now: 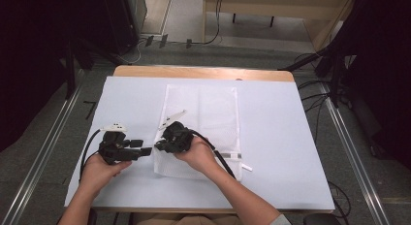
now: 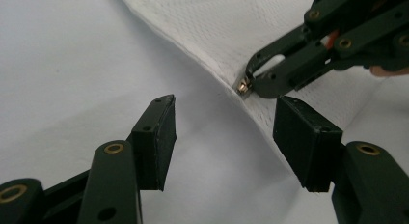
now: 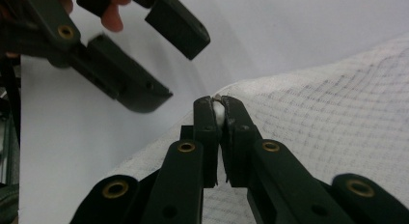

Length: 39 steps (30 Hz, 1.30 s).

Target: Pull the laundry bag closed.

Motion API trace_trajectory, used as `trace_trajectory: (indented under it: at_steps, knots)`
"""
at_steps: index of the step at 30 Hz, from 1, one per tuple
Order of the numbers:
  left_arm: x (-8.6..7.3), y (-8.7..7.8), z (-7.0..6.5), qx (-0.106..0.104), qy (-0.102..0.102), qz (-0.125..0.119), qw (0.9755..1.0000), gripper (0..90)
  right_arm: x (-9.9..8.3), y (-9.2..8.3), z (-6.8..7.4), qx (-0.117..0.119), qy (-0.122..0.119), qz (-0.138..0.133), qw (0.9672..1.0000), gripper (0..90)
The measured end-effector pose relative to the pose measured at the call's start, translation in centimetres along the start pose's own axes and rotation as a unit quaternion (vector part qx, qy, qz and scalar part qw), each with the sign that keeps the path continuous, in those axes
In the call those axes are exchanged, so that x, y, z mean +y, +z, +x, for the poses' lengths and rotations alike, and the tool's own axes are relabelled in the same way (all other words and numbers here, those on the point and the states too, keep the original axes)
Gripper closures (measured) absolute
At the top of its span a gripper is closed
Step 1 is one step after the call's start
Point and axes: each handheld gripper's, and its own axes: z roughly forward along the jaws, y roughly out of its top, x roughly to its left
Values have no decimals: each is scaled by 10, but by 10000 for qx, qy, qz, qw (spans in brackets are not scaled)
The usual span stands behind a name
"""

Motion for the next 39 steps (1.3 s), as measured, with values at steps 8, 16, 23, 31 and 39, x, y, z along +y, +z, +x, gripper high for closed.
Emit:
trace_trajectory:
  at_steps: [8, 16, 23, 31, 39]
  knots:
    - [2, 9, -7, -136, 140, 154, 9997, 434, 6, -7, 3, 10, -85, -114, 9999, 874]
    - [3, 19, -7, -277, 214, 452, 9984, 648, 6, -10, 4, 134, -135, -123, 9997, 875]
    - [5, 23, -5, -264, 301, 465, 9981, 647, 4, -11, 4, 280, -127, -77, 9995, 875]
    - [6, 24, -6, -279, 459, 507, 9973, 720, 3, -11, 4, 412, -181, -58, 9990, 875]
    - [8, 23, -5, -369, 473, 512, 9969, 829, 2, -10, 4, 498, -219, -2, 9985, 876]
